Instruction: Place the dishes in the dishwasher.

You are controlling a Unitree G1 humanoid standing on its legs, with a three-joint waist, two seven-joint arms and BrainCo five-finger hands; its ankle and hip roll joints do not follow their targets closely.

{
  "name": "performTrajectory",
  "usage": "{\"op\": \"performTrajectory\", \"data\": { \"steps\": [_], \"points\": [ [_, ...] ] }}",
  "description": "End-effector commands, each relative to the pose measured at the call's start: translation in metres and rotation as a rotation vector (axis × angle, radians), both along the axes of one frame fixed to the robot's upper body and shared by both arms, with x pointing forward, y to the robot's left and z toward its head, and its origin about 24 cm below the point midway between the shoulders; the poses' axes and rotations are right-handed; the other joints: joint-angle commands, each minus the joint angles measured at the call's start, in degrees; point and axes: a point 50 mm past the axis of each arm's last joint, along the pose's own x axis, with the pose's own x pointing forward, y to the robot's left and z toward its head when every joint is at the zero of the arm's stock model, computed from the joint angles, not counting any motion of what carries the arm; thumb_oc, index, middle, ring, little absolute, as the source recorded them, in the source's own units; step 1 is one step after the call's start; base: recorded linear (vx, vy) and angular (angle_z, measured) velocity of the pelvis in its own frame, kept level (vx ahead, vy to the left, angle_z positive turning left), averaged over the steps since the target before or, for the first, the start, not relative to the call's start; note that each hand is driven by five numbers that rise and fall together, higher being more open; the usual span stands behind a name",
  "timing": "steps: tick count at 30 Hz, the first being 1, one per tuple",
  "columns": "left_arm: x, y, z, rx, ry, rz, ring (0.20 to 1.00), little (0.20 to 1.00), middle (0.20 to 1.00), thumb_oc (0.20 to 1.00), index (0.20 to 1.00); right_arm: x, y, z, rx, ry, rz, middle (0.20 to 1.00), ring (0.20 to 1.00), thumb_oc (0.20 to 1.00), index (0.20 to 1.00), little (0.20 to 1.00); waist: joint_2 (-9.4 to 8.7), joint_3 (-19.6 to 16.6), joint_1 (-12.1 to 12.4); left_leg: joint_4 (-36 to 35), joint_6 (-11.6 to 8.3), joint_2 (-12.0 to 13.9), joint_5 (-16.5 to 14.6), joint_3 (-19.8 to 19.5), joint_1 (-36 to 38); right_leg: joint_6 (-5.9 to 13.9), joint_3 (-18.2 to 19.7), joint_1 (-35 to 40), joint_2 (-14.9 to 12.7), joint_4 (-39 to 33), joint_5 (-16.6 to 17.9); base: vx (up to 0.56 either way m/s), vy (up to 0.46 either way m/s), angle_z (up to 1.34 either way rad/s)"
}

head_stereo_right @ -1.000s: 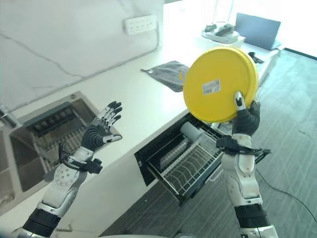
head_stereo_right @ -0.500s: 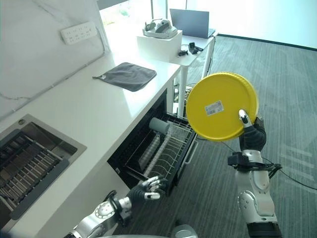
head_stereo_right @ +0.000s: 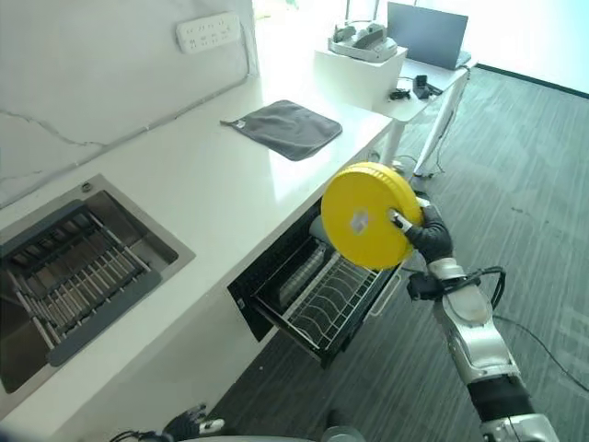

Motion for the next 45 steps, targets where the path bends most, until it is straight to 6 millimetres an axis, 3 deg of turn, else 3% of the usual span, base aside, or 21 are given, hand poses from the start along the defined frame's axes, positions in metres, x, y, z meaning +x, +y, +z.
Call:
{"op": "performTrajectory", "data": {
  "steps": [1, 7, 16, 18, 22, 26, 30, 32, 38, 45],
  "points": [
    [0.041, -0.008, 0.011, -0.010, -0.140, -0.074, 1.000, 1.000, 1.000, 1.000, 1.000, 0.013, 0.015, 0.059, -0.142, -0.274, 0.030, 0.200, 0.200, 0.200, 0.200, 0.200, -2.41, 2.87, 1.30, 1.26, -0.05, 2.24, 1.81, -5.23, -2.01, -1.36, -2.31, -3.16, -0.63, 8.29, -2.27, -0.07, 0.037, 0.13],
    [0.090, -0.021, 0.028, -0.005, -0.271, -0.178, 1.000, 1.000, 1.000, 1.000, 1.000, 0.035, 0.012, 0.063, -0.227, -0.288, -0.050, 0.200, 0.200, 0.200, 0.200, 0.200, -2.50, 7.95, 3.46, 5.87, 1.60, 0.32, 0.68, -9.48, -7.02, -2.48, -3.29, -6.42, -0.55, 13.69, -4.31, -0.14, -0.020, 0.27],
    [0.108, -0.013, 0.039, 0.033, -0.335, -0.200, 1.000, 1.000, 1.000, 1.000, 1.000, 0.051, 0.012, 0.053, -0.372, -0.244, -0.054, 0.200, 0.200, 0.200, 0.200, 0.200, -0.18, 12.05, 4.73, 8.69, 2.15, -1.63, 0.47, -12.12, -10.42, -3.30, -4.71, -8.89, -1.15, 17.26, -5.46, -0.06, 0.011, 0.12],
    [0.126, -0.015, 0.049, 0.030, -0.406, -0.230, 1.000, 1.000, 1.000, 1.000, 1.000, 0.060, 0.020, 0.064, -0.511, -0.309, -0.049, 0.200, 0.200, 0.200, 0.200, 0.200, 1.31, 14.84, 5.28, 10.13, 2.49, -2.71, 0.66, -12.99, -13.26, -3.57, -5.16, -11.86, -1.72, 20.01, -5.90, -0.22, 0.057, 0.08],
    [0.144, -0.021, 0.061, 0.024, -0.472, -0.269, 1.000, 1.000, 1.000, 1.000, 1.000, 0.069, 0.027, 0.071, -0.655, -0.344, -0.040, 0.200, 0.200, 0.200, 0.200, 0.200, 2.50, 17.13, 5.94, 11.90, 3.00, -3.85, 0.75, -13.59, -16.48, -3.82, -5.68, -15.24, -2.33, 23.36, -6.58, -0.19, 0.033, 0.09],
    [0.161, -0.024, 0.074, 0.017, -0.532, -0.293, 1.000, 1.000, 1.000, 1.000, 1.000, 0.079, 0.030, 0.082, -0.794, -0.366, -0.053, 0.200, 0.200, 0.200, 0.200, 0.200, 3.21, 19.74, 6.86, 14.76, 3.56, -4.96, 0.56, -14.28, -19.84, -4.03, -6.03, -18.72, -2.88, 28.14, -7.74, -0.14, -0.014, 0.13],
    [0.175, -0.030, 0.086, 0.013, -0.584, -0.329, 1.000, 1.000, 1.000, 1.000, 1.000, 0.086, 0.032, 0.093, -0.820, -0.387, -0.082, 0.200, 0.200, 0.200, 0.200, 0.200, 3.47, 21.05, 7.52, 16.13, 4.00, -5.57, 0.50, -14.72, -22.14, -4.20, -6.10, -20.87, -2.76, 30.16, -8.22, -0.12, -0.039, 0.07],
    [0.187, -0.038, 0.097, 0.010, -0.637, -0.366, 1.000, 1.000, 1.000, 1.000, 1.000, 0.094, 0.032, 0.109, -0.912, -0.462, -0.171, 0.200, 0.200, 0.200, 0.200, 0.200, 3.94, 22.22, 8.07, 18.04, 4.45, -6.06, 0.15, -14.90, -25.00, -4.49, -6.15, -23.71, -2.47, 32.80, -8.94, -0.16, -0.025, 0.08],
    [0.189, -0.039, 0.097, 0.016, -0.662, -0.349, 1.000, 1.000, 1.000, 1.000, 1.000, 0.103, 0.028, 0.129, -1.078, -0.616, -0.411, 0.200, 0.200, 0.200, 0.200, 0.200, 4.61, 22.23, 8.76, 18.05, 4.70, -6.30, 0.54, -15.48, -28.35, -4.02, -5.21, -27.17, -1.73, 32.96, -8.46, -0.08, 0.011, 0.03],
    [0.201, -0.036, 0.106, 0.066, -0.724, -0.348, 1.000, 1.000, 1.000, 1.000, 1.000, 0.109, 0.021, 0.138, -1.298, -0.693, -0.528, 0.200, 0.200, 0.200, 0.200, 0.200, 5.52, 22.23, 9.76, 18.17, 5.59, -7.74, 0.45, -16.54, -31.23, -3.73, -4.10, -29.89, -1.57, 33.31, -8.15, -0.04, 0.025, 0.01]
  ]
}}
